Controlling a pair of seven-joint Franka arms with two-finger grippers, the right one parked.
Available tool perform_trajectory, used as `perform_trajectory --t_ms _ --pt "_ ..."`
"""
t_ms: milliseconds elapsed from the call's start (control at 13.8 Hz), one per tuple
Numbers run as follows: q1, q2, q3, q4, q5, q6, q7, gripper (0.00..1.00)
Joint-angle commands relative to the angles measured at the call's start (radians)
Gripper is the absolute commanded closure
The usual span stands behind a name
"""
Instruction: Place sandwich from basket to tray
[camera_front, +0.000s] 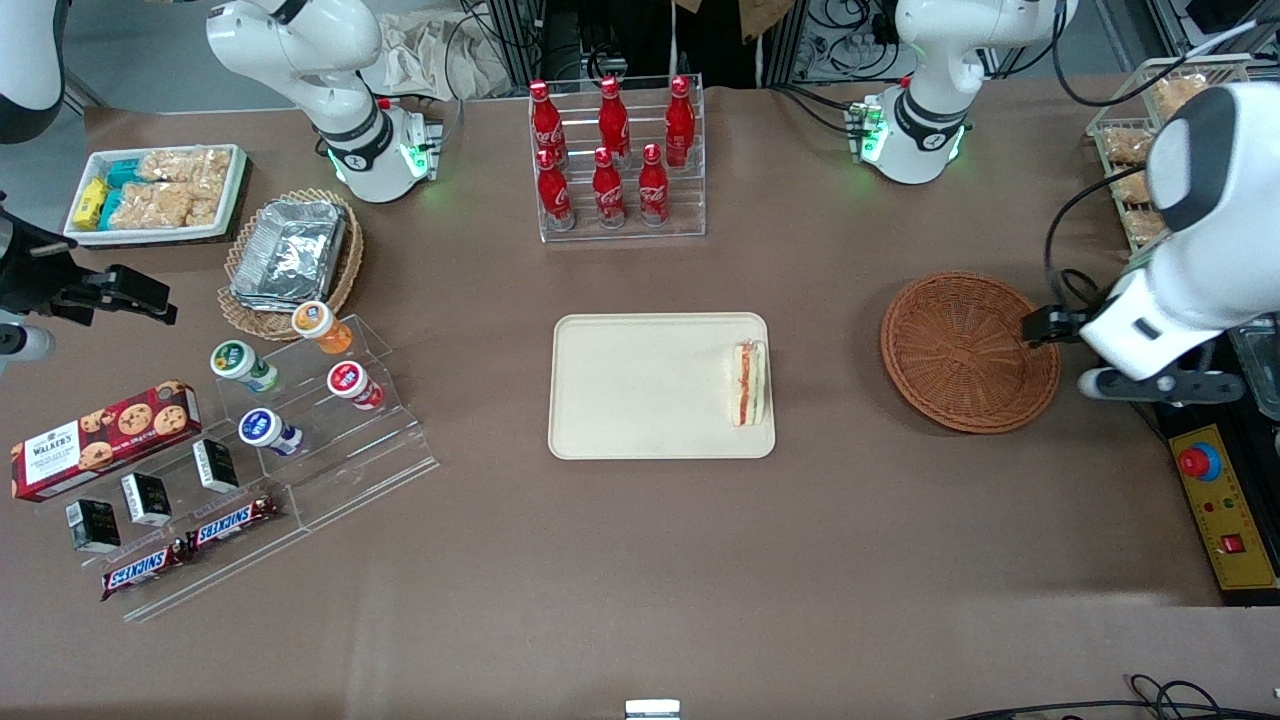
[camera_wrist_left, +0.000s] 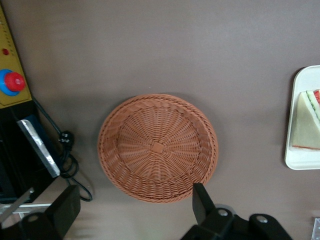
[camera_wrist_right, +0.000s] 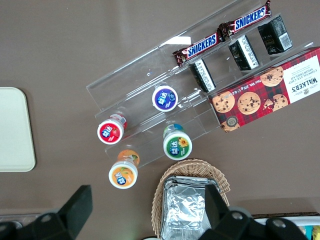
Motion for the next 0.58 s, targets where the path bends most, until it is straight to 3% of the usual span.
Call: perform_trajectory --t_ms 0,506 --pt "-0.015 -0.083 0.082 -0.033 -0.042 0.003 0.109 0.0" --pt "-0.006 -0.082 0.104 0.11 -0.044 -0.089 0.12 0.0"
